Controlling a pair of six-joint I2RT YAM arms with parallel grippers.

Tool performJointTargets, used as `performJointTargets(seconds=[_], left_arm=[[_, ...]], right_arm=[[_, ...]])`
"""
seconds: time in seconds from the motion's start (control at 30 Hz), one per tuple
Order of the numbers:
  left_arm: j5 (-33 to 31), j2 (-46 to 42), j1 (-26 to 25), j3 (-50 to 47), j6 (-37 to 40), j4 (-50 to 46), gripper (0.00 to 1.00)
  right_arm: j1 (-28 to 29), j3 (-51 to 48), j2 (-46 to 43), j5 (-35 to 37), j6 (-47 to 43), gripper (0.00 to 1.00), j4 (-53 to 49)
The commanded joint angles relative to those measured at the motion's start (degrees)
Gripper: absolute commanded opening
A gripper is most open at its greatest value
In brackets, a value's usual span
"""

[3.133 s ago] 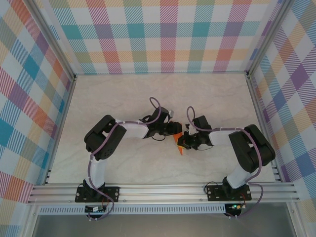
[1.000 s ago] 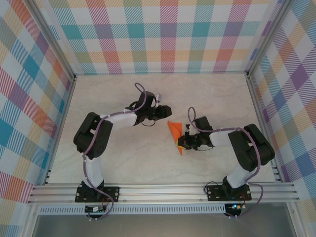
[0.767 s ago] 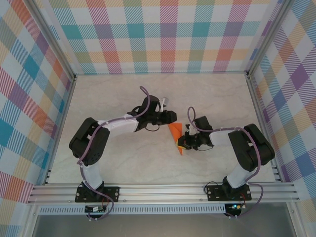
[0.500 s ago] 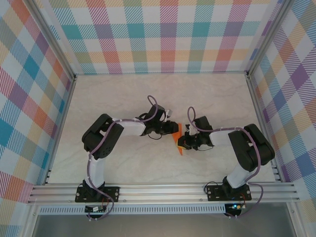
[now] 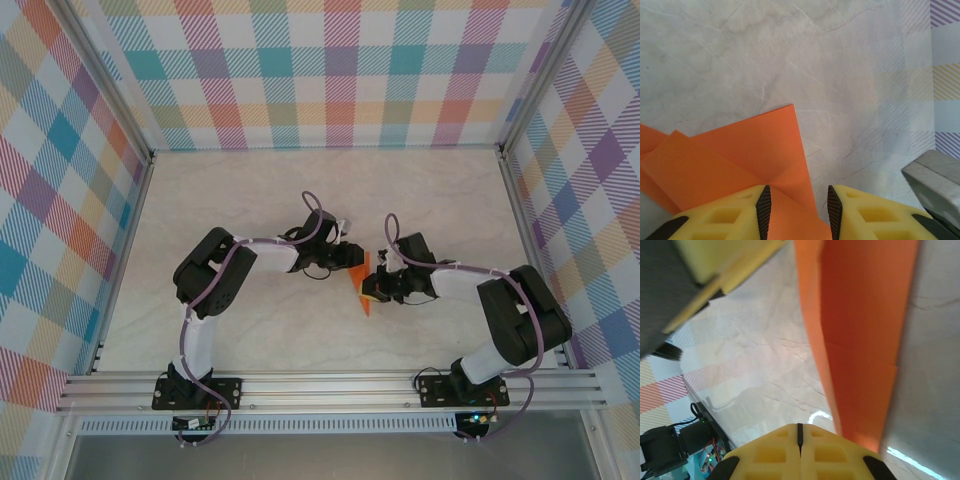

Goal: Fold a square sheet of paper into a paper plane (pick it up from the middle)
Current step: Fold the wing for the fifth time at the center of the table.

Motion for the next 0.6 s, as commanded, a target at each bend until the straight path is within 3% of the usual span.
performJointTargets(seconds=[0.0,0.13,0.4,0.57], left_arm=[[0.30,2.44,0.23,0.58,0.62,-1.06,0.37],[-0.70,2.90,0.22,2.29,0.45,-4.08,0.35],[-0.49,2.61,0.22,3.02,0.44,-5.88,0.36],[-0.77,2.70,0.22,3.03,0.53,-6.58,0.36]], right_arm=[[0.25,2.59,1.53,-0.60,2.97,0.03,2.77],[1.27,4.29,3.70,0.96,5.77,0.03,5.81],[3.66,7.10,6.54,11.06,5.58,0.03,2.84],[3.74,6.71,9.00,13.77,4.90,0.03,2.51]])
